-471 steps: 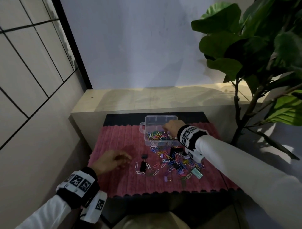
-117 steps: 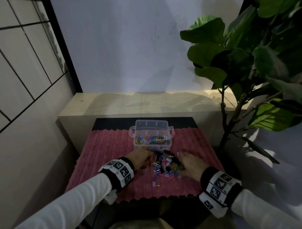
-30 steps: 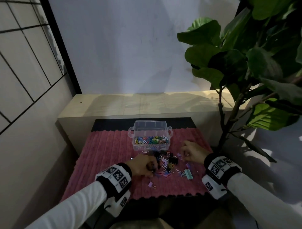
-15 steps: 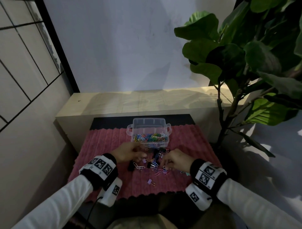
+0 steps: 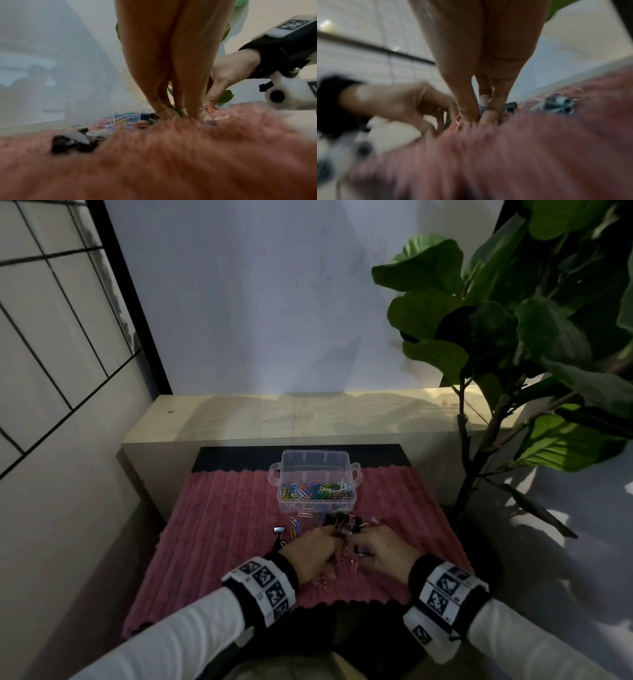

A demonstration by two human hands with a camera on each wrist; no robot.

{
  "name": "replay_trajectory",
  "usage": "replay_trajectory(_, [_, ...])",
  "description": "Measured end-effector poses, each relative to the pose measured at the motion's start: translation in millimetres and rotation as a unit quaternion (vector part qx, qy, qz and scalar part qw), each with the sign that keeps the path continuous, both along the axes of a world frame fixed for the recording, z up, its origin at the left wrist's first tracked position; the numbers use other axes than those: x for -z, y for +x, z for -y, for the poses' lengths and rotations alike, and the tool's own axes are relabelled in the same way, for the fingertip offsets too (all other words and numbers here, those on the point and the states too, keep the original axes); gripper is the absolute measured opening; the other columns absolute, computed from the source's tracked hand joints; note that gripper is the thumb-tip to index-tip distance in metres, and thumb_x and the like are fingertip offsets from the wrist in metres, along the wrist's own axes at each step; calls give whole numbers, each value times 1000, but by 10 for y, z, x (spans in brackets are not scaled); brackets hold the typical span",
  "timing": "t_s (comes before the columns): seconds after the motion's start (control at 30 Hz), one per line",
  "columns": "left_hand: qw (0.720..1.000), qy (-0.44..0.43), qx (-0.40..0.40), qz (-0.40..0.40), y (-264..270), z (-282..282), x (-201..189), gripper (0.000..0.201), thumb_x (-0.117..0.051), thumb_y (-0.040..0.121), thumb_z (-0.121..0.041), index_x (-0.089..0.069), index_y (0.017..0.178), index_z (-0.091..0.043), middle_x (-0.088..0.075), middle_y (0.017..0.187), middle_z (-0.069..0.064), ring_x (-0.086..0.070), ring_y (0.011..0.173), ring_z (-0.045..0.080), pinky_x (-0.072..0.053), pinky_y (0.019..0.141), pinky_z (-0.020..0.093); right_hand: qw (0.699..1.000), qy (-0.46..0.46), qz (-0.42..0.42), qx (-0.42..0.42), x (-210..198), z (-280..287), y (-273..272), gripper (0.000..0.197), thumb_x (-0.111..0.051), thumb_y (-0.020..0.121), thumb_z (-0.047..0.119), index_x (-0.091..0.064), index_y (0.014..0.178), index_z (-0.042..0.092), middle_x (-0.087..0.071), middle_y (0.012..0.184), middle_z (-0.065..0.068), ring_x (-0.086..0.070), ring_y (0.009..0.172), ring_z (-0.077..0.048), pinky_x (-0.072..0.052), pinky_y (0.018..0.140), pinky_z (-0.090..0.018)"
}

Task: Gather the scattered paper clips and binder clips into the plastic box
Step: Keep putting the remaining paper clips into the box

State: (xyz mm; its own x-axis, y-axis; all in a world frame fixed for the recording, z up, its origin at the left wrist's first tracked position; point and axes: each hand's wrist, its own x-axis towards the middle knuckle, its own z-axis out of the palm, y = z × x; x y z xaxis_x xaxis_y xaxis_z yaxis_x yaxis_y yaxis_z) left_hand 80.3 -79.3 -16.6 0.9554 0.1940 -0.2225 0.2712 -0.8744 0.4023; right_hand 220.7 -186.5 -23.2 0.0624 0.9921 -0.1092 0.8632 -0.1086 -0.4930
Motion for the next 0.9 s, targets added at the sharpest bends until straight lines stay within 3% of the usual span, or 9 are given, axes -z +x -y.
replay_trajectory(0.07, [1000,10,-3,-9,12,3,-6,22,-66,77,-9,-60,98,-2,-53,113,16,-53,102,31,-42,83,36,993,-22,-107,54,-39,17,92,9,-66,80,4,-67,85,11,-65,77,-7,-62,68,-14,-48,65,-12])
replay_trajectory(0.17, [998,-47,-24,14,12,-95,-37,25,-70,75,-18,-63,93,-2,-63,98,15,-58,92,24,-41,77,28,953,-34,-275,118,-101,42,261,19,-67,78,-1,-68,73,18,-67,69,-5,-64,56,-17,-56,58,-26])
replay_trajectory(0.27, [979,-168,-106,53,-39,-240,-105,21,-73,74,-17,-65,89,-5,-61,70,-4,-56,62,-4,-41,64,10,924,-25,-352,146,-171,74,378,16,-64,78,-5,-70,78,10,-69,71,-8,-63,54,-15,-54,53,-22])
replay_trajectory(0.33, [959,-237,-135,75,-80,-325,-150,10,-71,76,-14,-64,83,-11,-60,66,-7,-55,53,-8,-45,61,8,914,-12,-375,158,-199,83,426,14,-64,78,-4,-70,79,8,-69,66,-4,-62,51,-10,-51,50,-20])
replay_trajectory(0.43, [933,-306,-161,103,-153,-448,-196,11,-68,77,-6,-64,79,-15,-65,75,4,-63,67,11,-53,66,17,902,-4,-398,167,-189,74,483,12,-65,79,-2,-72,84,7,-69,65,-3,-60,52,-10,-51,51,-20])
replay_trajectory(0.57, [921,-332,-181,96,-216,-532,-208,24,-65,77,4,-59,88,-16,-64,78,3,-65,64,13,-55,62,20,906,-21,-389,165,-163,41,499,18,-66,78,0,-72,92,10,-70,69,-5,-63,57,-11,-52,54,-21])
replay_trajectory(0.73, [915,-339,-200,86,-288,-609,-140,43,-69,72,6,-54,106,-14,-67,79,4,-68,69,17,-57,65,24,897,-35,-407,168,-192,5,496,11,-63,80,-4,-69,81,5,-71,64,1,-65,55,-9,-53,54,-18])
replay_trajectory(0.8, [919,-339,-182,83,-312,-635,-136,32,-68,73,6,-61,98,-14,-70,78,1,-69,74,18,-57,68,25,887,-38,-424,178,-224,-17,507,10,-62,80,-4,-68,81,3,-70,67,-2,-66,58,-9,-53,55,-17])
replay_trajectory(0.9, [927,-329,-156,85,-339,-630,-182,21,-65,75,7,-67,79,-14,-70,70,-6,-68,68,7,-53,63,16,851,-45,-487,190,-297,-130,495,10,-59,83,-2,-67,86,3,-69,79,-7,-68,69,-11,-55,62,-17])
